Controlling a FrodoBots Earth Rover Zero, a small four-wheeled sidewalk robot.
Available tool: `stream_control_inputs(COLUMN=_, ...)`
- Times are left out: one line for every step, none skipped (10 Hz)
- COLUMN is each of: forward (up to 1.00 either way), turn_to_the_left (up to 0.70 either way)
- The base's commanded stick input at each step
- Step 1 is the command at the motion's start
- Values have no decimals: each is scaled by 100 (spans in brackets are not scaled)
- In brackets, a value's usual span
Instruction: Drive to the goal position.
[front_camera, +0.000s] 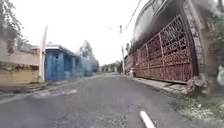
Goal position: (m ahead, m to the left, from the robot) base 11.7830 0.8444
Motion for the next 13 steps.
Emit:
stream_control_inputs(forward=50, turn_to_the_left=-50)
stream_control_inputs(forward=50, turn_to_the_left=-50)
stream_control_inputs(forward=50, turn_to_the_left=-18)
stream_control_inputs(forward=50, turn_to_the_left=0)
stream_control_inputs(forward=50, turn_to_the_left=0)
stream_control_inputs(forward=50, turn_to_the_left=0)
stream_control_inputs(forward=50, turn_to_the_left=0)
stream_control_inputs(forward=50, turn_to_the_left=0)
stream_control_inputs(forward=50, turn_to_the_left=0)
stream_control_inputs(forward=50, turn_to_the_left=0)
stream_control_inputs(forward=50, turn_to_the_left=0)
stream_control_inputs(forward=50, turn_to_the_left=0)
stream_control_inputs(forward=50, turn_to_the_left=0)
